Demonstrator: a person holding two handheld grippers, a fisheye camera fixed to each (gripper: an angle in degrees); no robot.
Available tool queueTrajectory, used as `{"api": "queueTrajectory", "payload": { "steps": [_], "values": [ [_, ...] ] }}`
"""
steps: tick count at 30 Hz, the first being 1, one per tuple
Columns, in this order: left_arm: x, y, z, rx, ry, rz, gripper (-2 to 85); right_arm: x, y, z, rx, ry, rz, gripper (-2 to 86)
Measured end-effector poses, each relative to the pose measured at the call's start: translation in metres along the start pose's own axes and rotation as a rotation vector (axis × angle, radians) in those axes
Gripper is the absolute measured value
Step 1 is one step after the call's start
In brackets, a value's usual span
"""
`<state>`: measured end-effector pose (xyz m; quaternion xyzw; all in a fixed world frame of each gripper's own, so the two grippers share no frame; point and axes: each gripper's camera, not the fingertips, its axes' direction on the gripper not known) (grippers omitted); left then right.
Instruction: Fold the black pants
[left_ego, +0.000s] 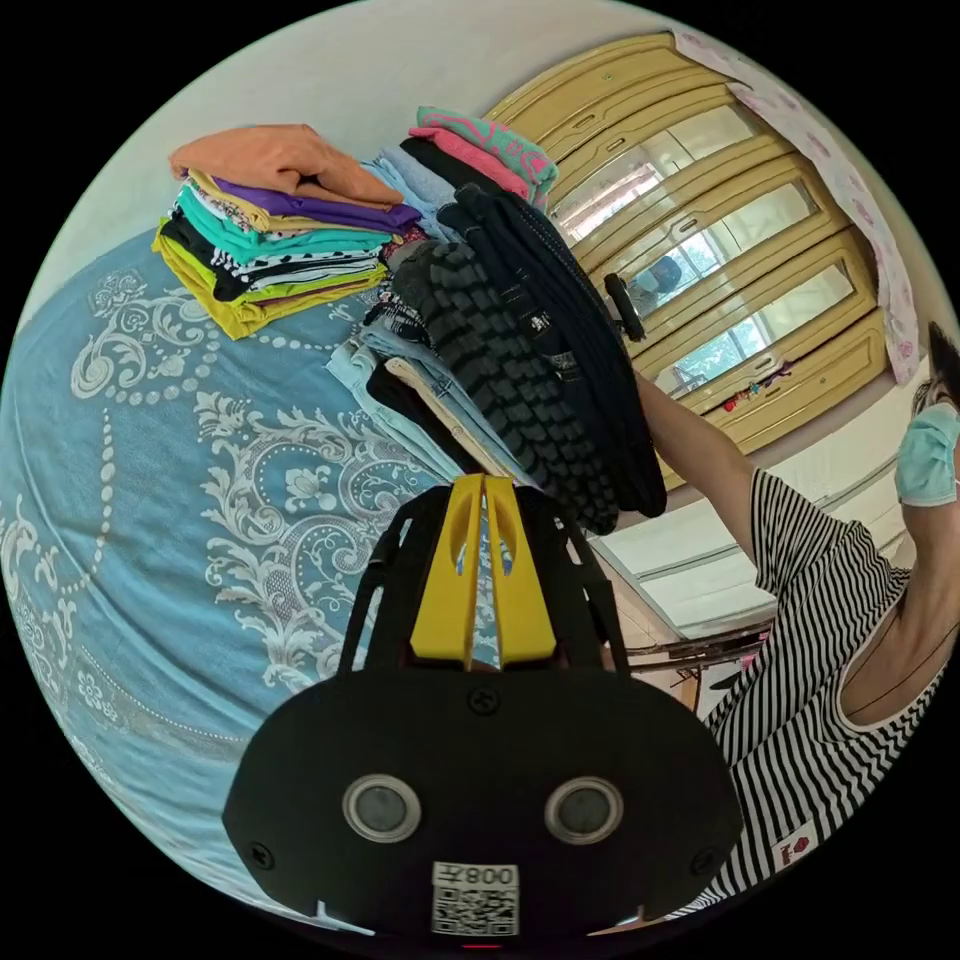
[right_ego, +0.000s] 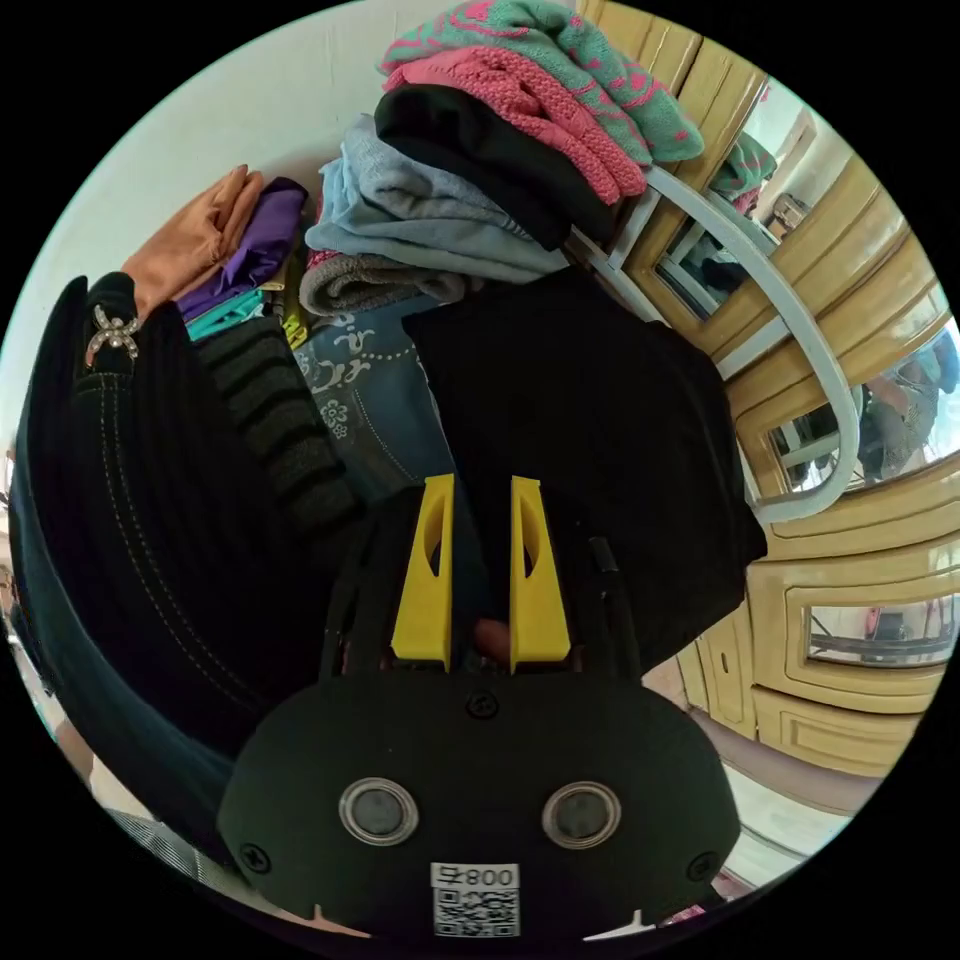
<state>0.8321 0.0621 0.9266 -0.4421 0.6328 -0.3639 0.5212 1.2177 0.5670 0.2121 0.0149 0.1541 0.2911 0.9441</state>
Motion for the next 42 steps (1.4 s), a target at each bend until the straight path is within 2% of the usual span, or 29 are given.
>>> {"api": "queueTrajectory", "payload": {
  "steps": [7, 14, 19, 23, 26, 29, 34, 39, 42],
  "values": [
    [0.013, 0.021, -0.029, -0.036, 0.003, 0.002, 0.1, 0.012, 0.013, -0.006, -0.018, 0.097, -0.008, 2.1],
    [0.047, 0.043, -0.080, -0.033, 0.010, 0.027, 0.1, 0.049, 0.054, -0.044, 0.084, 0.028, 0.074, -0.4],
    [0.069, 0.063, -0.125, -0.012, 0.021, 0.002, 0.1, 0.102, 0.102, -0.094, 0.269, -0.179, 0.281, -0.6],
    [0.092, 0.085, -0.169, 0.016, 0.044, -0.023, 0.1, 0.152, 0.156, -0.147, 0.496, -0.492, 0.461, -0.5],
    [0.115, 0.103, -0.204, 0.030, 0.047, -0.027, 0.1, 0.174, 0.191, -0.190, 0.691, -0.739, 0.497, -0.4],
    [0.139, 0.123, -0.242, 0.048, 0.052, -0.036, 0.1, 0.177, 0.212, -0.241, 0.815, -0.874, 0.461, -0.3],
    [0.183, 0.158, -0.315, 0.106, 0.059, -0.043, 0.2, 0.154, 0.231, -0.344, 0.957, -0.959, 0.343, -0.3],
    [0.250, 0.194, -0.411, 0.191, 0.032, 0.015, 0.6, 0.097, 0.257, -0.487, 1.146, -1.085, 0.106, -0.3],
    [0.297, 0.211, -0.470, 0.284, 0.074, 0.076, 1.6, 0.042, 0.275, -0.576, 1.191, -1.085, -0.059, -0.3]
  ]
}}
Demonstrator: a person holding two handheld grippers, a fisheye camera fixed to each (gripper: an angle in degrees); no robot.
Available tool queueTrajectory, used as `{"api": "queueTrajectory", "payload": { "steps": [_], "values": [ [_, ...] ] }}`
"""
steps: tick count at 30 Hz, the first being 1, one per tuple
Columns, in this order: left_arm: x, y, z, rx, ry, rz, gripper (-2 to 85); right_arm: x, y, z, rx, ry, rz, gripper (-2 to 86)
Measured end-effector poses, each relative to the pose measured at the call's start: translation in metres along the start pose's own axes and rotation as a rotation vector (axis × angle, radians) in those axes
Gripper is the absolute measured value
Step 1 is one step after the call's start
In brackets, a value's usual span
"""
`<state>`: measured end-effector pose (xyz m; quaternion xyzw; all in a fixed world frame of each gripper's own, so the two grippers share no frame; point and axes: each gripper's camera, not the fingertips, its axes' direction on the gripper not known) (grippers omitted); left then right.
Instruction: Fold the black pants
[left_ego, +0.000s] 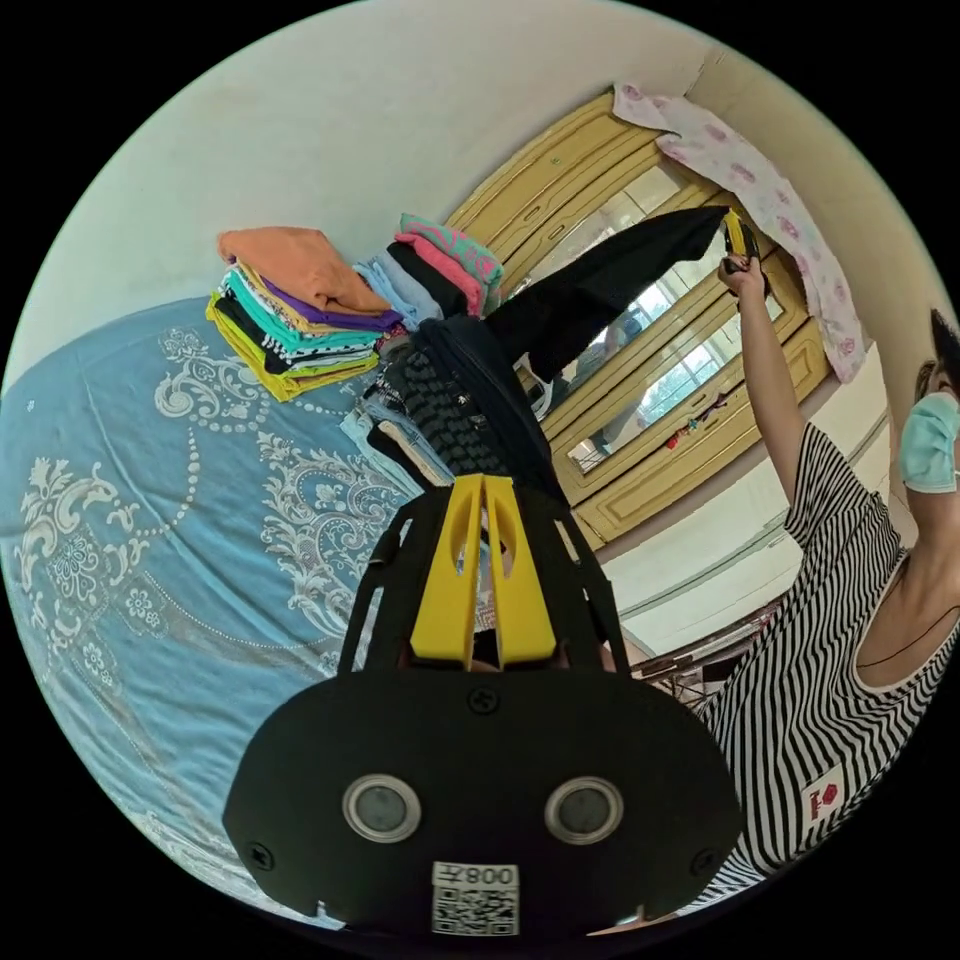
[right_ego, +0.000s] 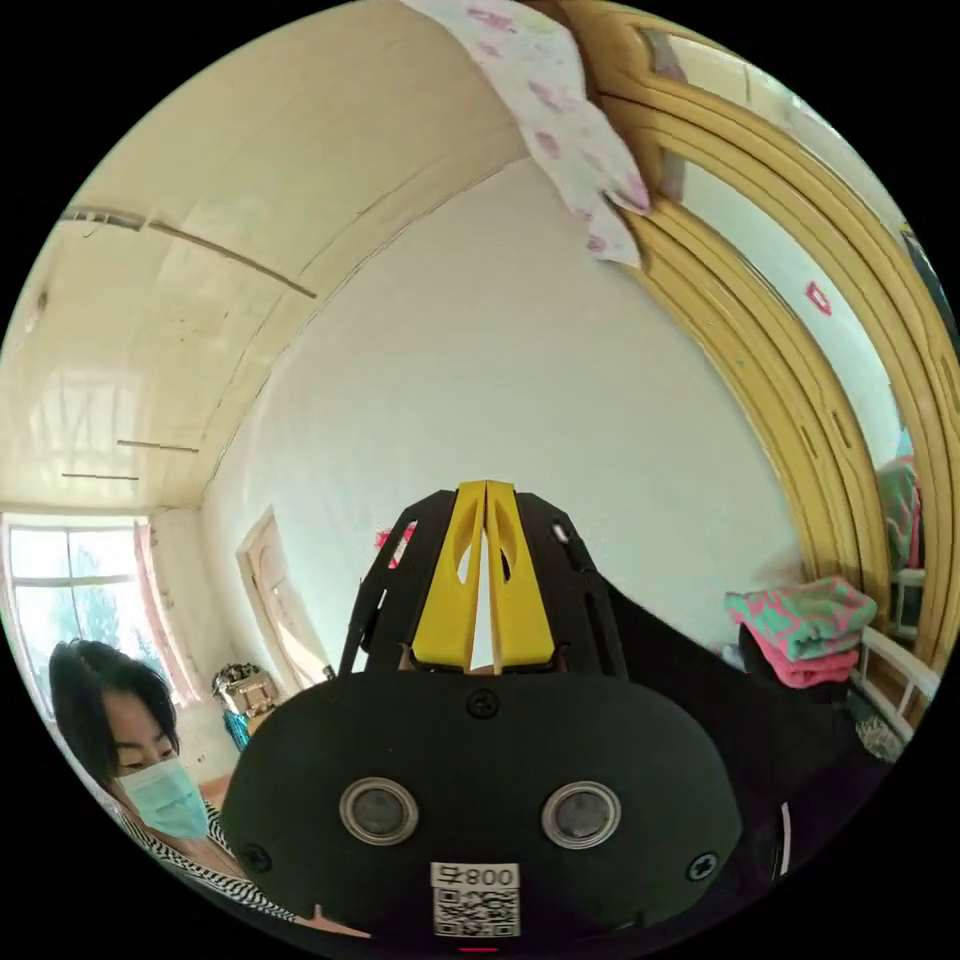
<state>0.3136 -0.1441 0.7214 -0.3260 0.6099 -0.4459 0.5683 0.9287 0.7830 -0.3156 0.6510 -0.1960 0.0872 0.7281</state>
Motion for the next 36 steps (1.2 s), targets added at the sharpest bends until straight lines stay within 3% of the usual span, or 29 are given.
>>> {"api": "queueTrajectory", "payload": {
  "steps": [3, 9, 13, 15, 22, 29, 36],
  "values": [
    [0.066, -0.008, -0.054, 0.107, 0.047, 0.115, 4.5, -0.097, -0.018, 0.026, 0.011, -0.152, -0.116, -0.4],
    [0.216, -0.010, -0.154, 0.254, 0.185, 0.324, 15.1, -0.262, -0.019, 0.078, -0.028, -0.197, -0.222, -0.3],
    [0.296, 0.012, -0.222, 0.277, 0.013, 0.441, 15.6, -0.320, 0.010, 0.126, -0.104, -0.264, -0.201, -0.3],
    [0.329, 0.034, -0.270, 0.264, -0.146, 0.442, 10.6, -0.347, 0.033, 0.161, -0.155, -0.287, -0.170, -0.3],
    [0.363, 0.099, -0.443, 0.353, -0.351, 0.286, 6.8, -0.375, 0.099, 0.256, -0.259, -0.349, -0.057, -0.2],
    [0.414, 0.146, -0.623, 0.464, -0.737, 0.132, 5.8, -0.375, 0.184, 0.368, -0.390, -0.372, -0.011, -0.2],
    [0.394, 0.134, -0.717, 0.328, -0.900, -0.073, 5.0, -0.278, 0.320, 0.490, -0.594, -0.249, 0.234, -0.2]
  ]
}}
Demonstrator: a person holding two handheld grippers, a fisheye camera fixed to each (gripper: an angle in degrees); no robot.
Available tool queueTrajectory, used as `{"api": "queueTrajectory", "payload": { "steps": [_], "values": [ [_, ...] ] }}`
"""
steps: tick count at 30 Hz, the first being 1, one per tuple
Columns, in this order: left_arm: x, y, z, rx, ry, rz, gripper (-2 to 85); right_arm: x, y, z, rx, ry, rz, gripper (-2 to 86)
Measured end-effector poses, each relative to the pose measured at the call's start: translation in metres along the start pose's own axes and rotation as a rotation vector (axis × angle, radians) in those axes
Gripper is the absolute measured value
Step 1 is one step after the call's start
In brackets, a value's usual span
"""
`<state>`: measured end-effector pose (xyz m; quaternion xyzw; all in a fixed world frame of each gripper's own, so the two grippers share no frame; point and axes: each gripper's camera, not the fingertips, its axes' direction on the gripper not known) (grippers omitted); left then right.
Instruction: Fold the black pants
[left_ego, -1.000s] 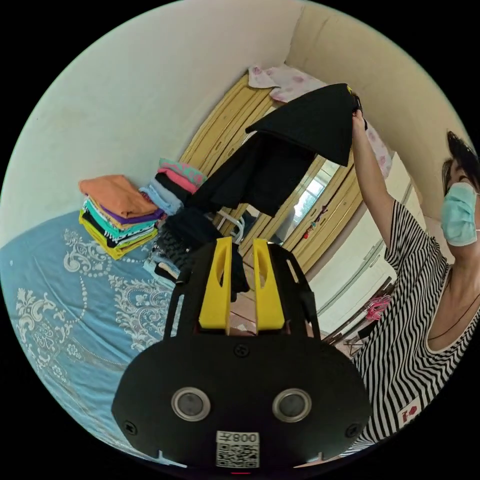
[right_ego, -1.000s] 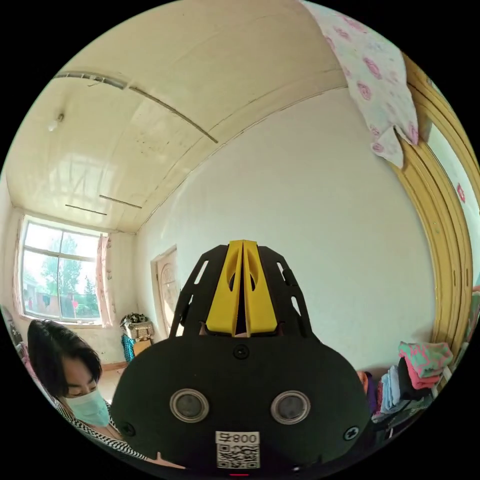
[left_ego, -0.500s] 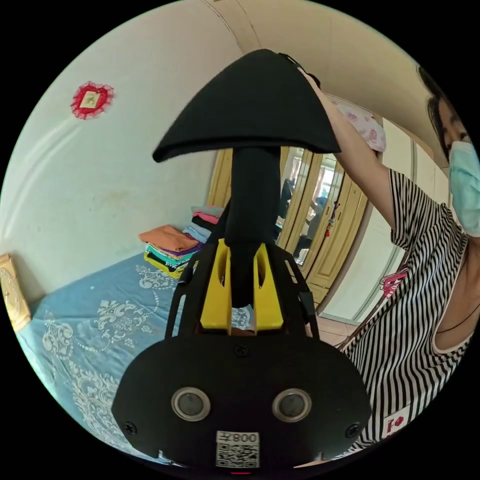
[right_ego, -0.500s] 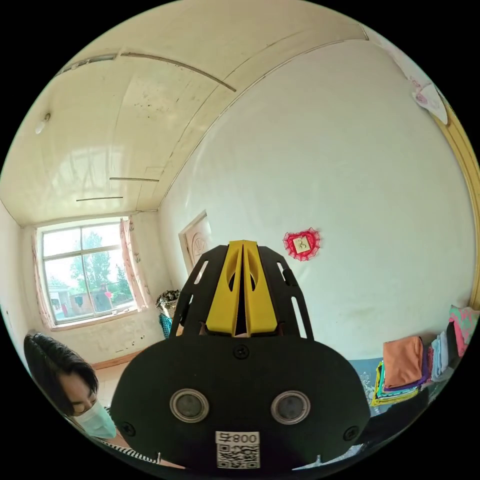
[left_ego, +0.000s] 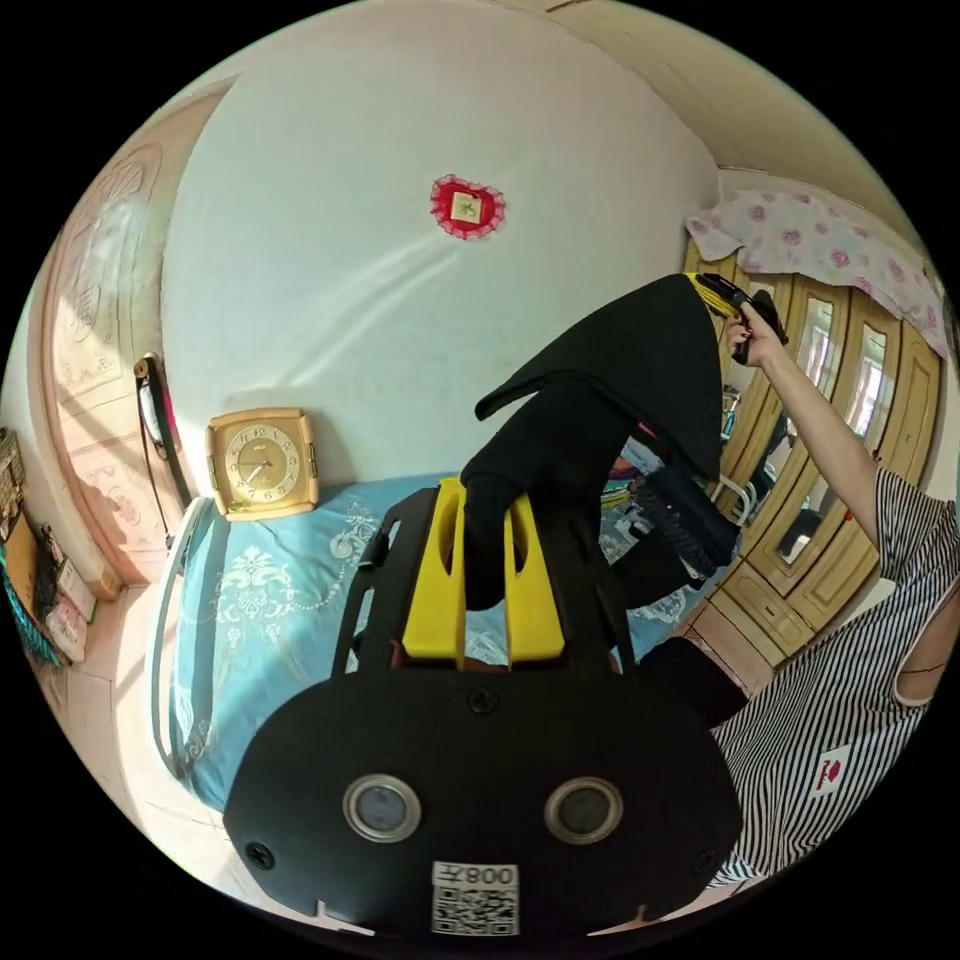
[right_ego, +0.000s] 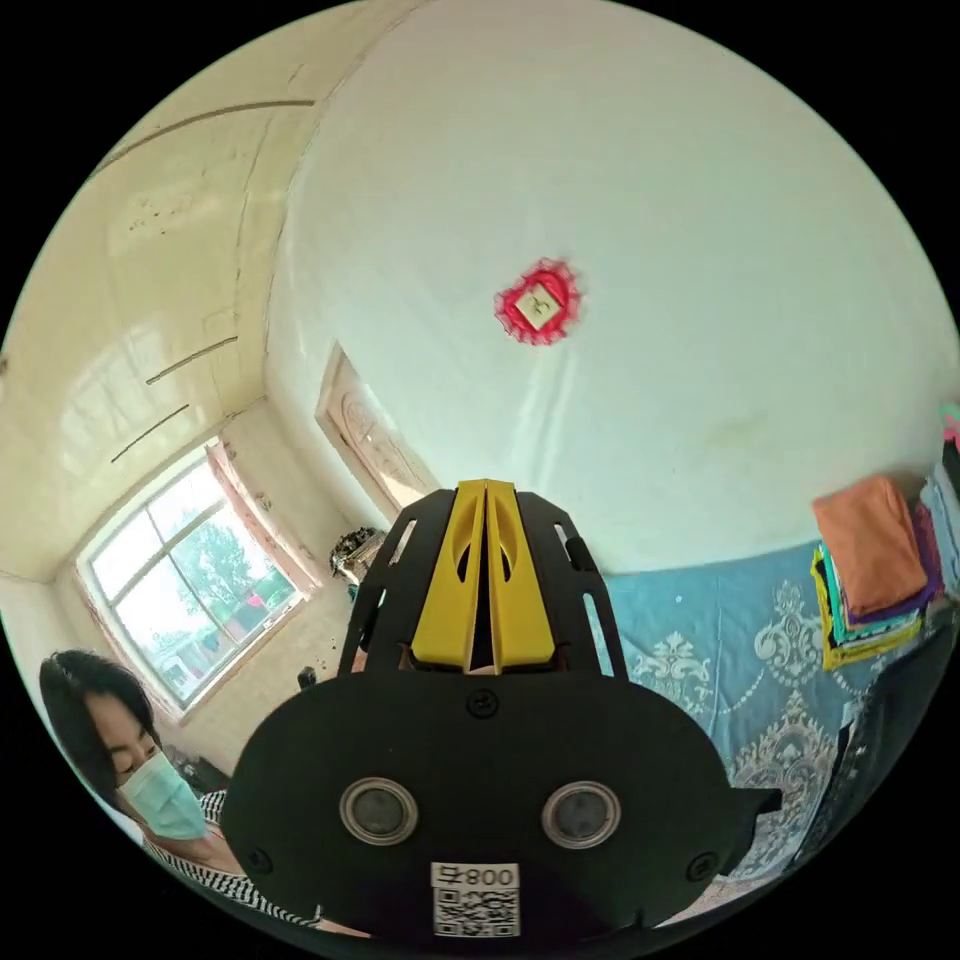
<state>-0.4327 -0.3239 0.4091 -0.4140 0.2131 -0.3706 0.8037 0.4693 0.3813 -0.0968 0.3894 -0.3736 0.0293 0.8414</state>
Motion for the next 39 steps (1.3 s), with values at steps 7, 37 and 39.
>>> {"api": "queueTrajectory", "payload": {
  "steps": [7, 37, 39],
  "values": [
    [-0.071, -0.052, 0.053, -0.289, -0.058, -0.109, 2.1, 0.191, 0.045, 0.128, -0.083, -0.050, 0.414, -0.3],
    [-0.288, -0.016, -0.145, -0.531, 0.033, -0.273, 1.8, 0.361, 0.241, 0.509, -0.775, 0.208, 0.345, 9.9],
    [-0.317, 0.007, -0.159, -0.514, 0.059, -0.378, 2.6, 0.368, 0.233, 0.531, -0.795, 0.256, 0.302, 10.6]
  ]
}}
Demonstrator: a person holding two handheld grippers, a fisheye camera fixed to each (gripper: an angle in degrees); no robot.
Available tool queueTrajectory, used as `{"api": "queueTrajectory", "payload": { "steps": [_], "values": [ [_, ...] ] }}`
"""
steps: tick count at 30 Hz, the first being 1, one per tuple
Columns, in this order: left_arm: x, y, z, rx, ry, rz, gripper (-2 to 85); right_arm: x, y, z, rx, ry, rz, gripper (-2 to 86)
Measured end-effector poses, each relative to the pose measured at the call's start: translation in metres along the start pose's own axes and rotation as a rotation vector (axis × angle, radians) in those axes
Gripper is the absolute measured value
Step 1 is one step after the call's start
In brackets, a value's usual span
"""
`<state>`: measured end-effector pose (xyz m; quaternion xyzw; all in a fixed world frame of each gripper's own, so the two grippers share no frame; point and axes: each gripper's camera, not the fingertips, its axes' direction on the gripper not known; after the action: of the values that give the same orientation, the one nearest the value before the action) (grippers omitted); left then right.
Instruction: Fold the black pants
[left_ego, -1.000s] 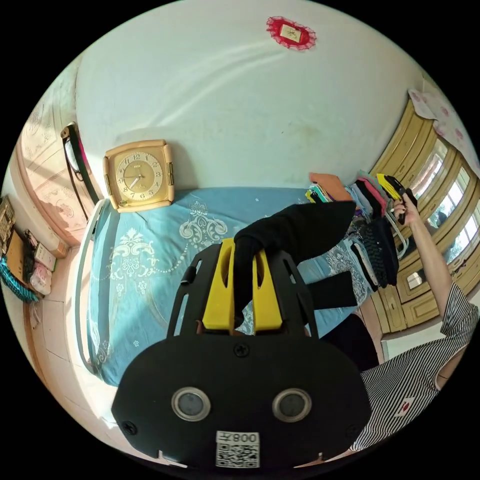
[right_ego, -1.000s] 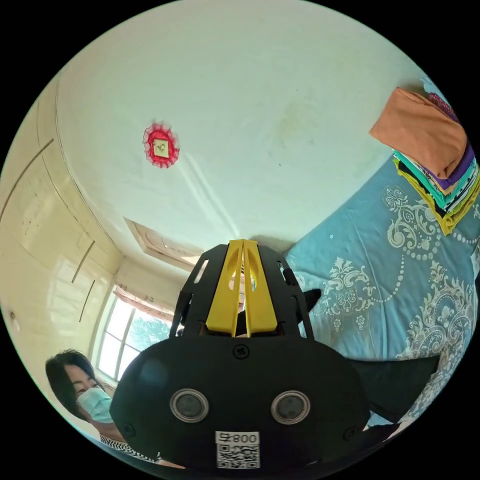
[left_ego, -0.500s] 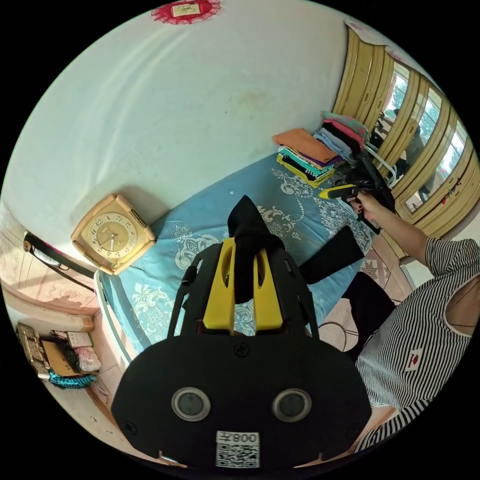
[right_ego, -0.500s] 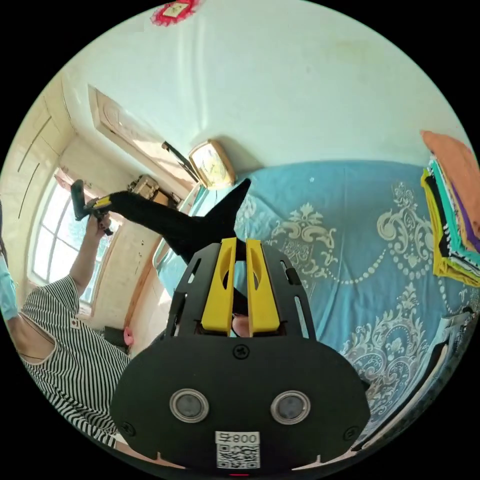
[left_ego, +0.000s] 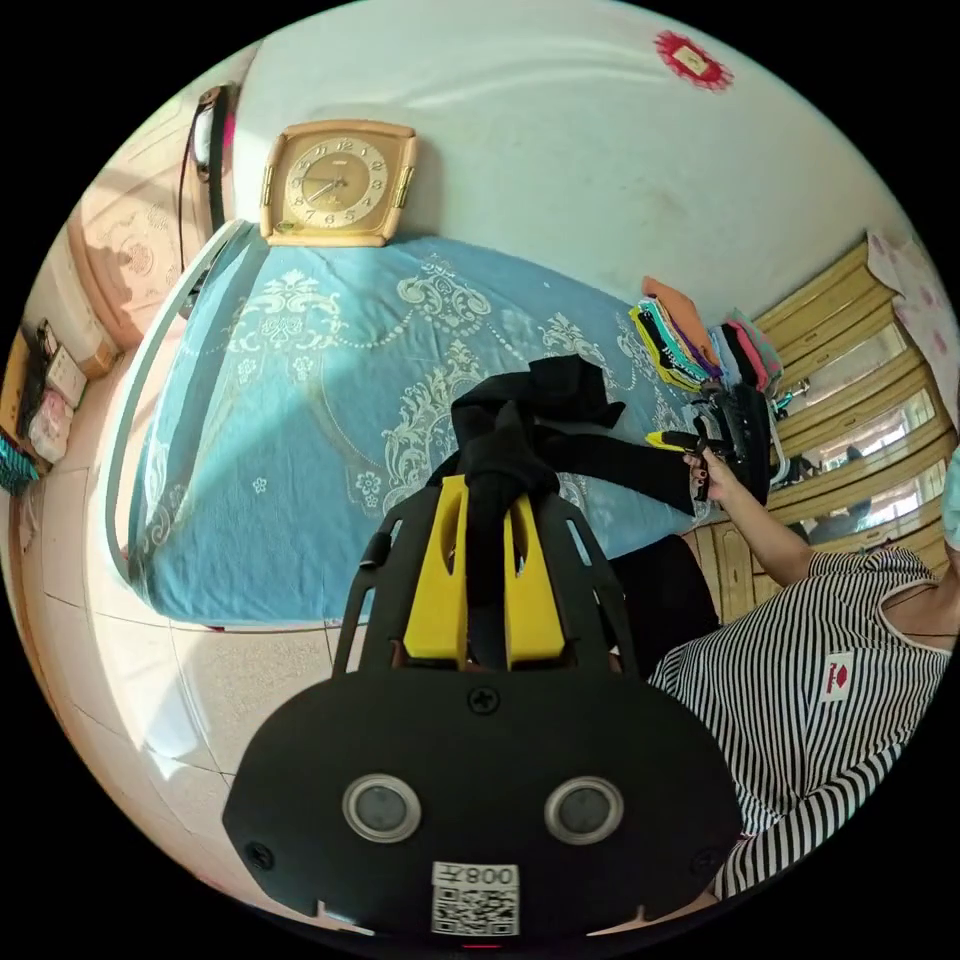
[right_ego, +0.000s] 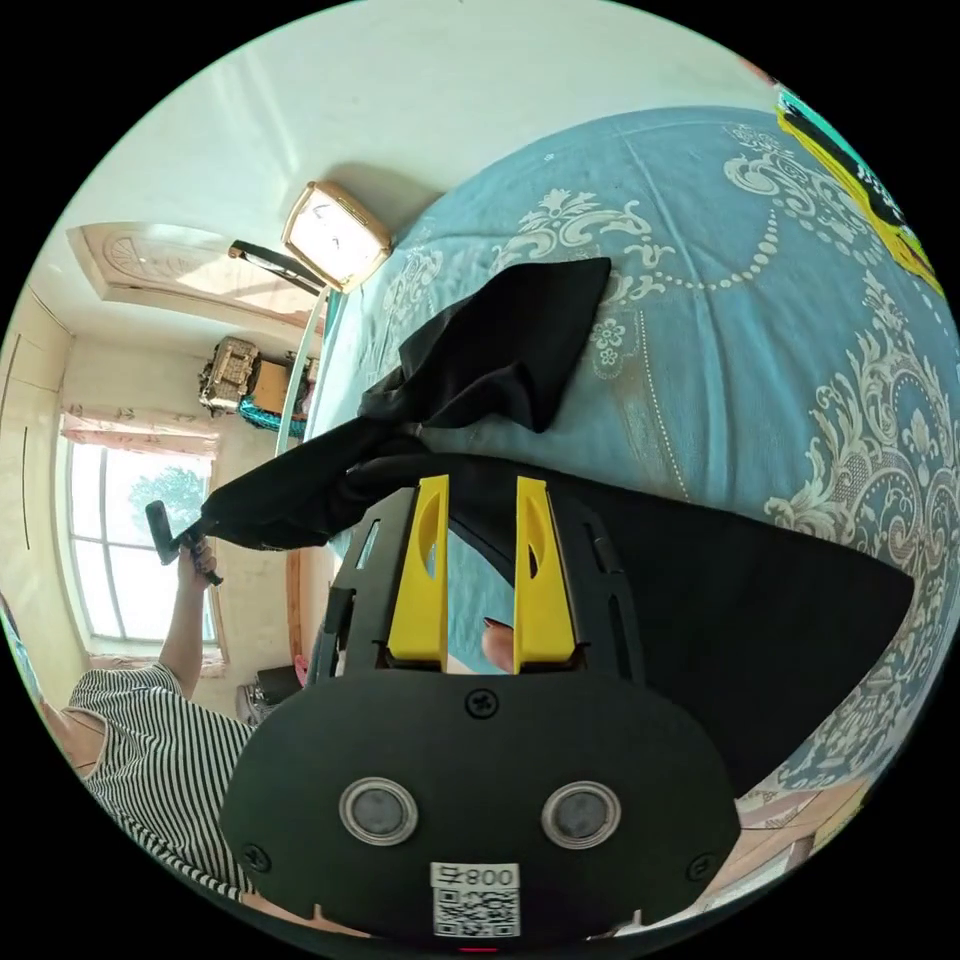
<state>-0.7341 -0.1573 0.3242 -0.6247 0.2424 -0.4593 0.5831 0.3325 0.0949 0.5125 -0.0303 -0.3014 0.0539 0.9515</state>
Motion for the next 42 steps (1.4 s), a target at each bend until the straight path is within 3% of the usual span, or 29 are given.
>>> {"api": "queueTrajectory", "payload": {
  "steps": [7, 14, 18, 22, 25, 30, 35, 40, 42],
  "values": [
    [-0.052, -0.002, -0.018, -0.011, 0.027, -0.058, 3.9, -0.012, -0.093, 0.035, -0.026, 0.094, -0.080, 11.5],
    [-0.090, -0.011, -0.032, -0.071, -0.001, -0.045, 4.1, 0.029, -0.173, 0.086, -0.081, -0.044, 0.146, 9.4],
    [-0.112, -0.023, -0.041, -0.067, 0.005, -0.053, 3.9, 0.069, -0.176, 0.108, -0.138, -0.139, 0.278, 2.2],
    [-0.128, -0.055, -0.062, -0.012, -0.019, -0.014, 3.4, 0.086, -0.176, 0.074, -0.036, -0.262, 0.260, 0.8],
    [-0.133, -0.092, -0.094, 0.080, -0.027, 0.042, 3.0, 0.083, -0.176, -0.002, 0.128, -0.294, 0.171, 0.4],
    [-0.121, -0.128, -0.152, 0.194, -0.088, 0.203, 2.9, 0.073, -0.112, -0.170, 0.454, -0.293, -0.007, 0.2],
    [-0.134, -0.107, -0.160, 0.200, -0.047, 0.233, 3.5, 0.090, 0.011, -0.246, 0.594, -0.265, -0.041, 0.3],
    [-0.174, -0.065, -0.098, 0.012, 0.019, 0.138, 3.9, 0.166, 0.144, -0.212, 0.535, -0.245, 0.240, 0.4],
    [-0.198, -0.046, -0.053, -0.150, 0.021, 0.037, 3.8, 0.227, 0.200, -0.162, 0.418, -0.289, 0.515, 0.5]
  ]
}}
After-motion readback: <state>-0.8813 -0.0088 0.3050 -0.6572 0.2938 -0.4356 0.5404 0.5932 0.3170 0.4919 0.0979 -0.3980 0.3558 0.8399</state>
